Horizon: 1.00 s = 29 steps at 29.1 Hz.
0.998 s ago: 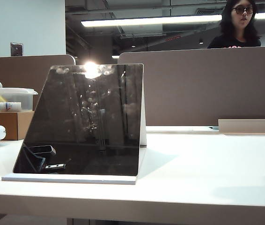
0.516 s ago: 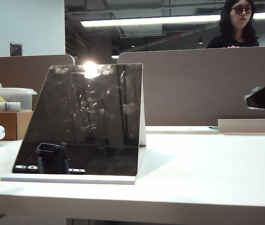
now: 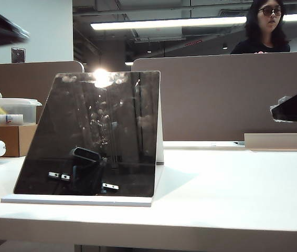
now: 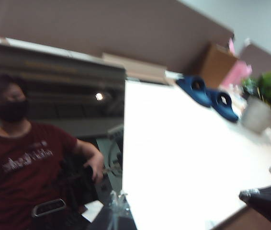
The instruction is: Push the center of the mirror on the table forward to move it for a short distance.
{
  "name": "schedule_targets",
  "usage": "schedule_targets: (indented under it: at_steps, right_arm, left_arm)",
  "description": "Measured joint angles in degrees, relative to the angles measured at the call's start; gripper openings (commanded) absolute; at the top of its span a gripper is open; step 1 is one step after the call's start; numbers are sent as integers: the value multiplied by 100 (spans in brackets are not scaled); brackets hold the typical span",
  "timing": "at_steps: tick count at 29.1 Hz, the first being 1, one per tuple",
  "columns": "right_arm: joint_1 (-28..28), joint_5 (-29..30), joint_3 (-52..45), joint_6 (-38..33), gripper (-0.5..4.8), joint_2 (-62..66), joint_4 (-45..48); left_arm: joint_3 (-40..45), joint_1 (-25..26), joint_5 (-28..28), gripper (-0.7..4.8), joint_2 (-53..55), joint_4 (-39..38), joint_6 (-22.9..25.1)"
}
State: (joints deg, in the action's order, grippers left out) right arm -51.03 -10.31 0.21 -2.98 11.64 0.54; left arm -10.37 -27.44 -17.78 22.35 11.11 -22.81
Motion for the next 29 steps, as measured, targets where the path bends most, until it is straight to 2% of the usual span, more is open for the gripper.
schedule_targets:
  at_steps: [3,7,10,17,22,27,29]
  right_arm:
    - [2,0,0,0,-5,0,0]
    - [4,-7,0,0,-5,33,0]
    - [11,0,0,2,-5,70,-2]
    - [39,-11,0,0,-5,70,2]
    - [39,-11,0,0,-5,70,2]
    - [52,-9,0,2,-5,107,-2]
    - [247,-2,2,0,-5,107,2]
  left_arm:
    - [-197,-459,573,-5,1141,662,61]
    - [-535,-835,1307,-5,2566,1320,404]
    - [-1014,-1010,1598,-5,3639,1711,566]
    - [-1875,-1023,2391,-5,5012,1622,540]
    - [-2013,-1012,3034,-5,5401,1578,555]
    - [-2135,-1003,3145,-5,5855,1687,693]
    - [-2295,-1008,3150,-5,6177,1652,758]
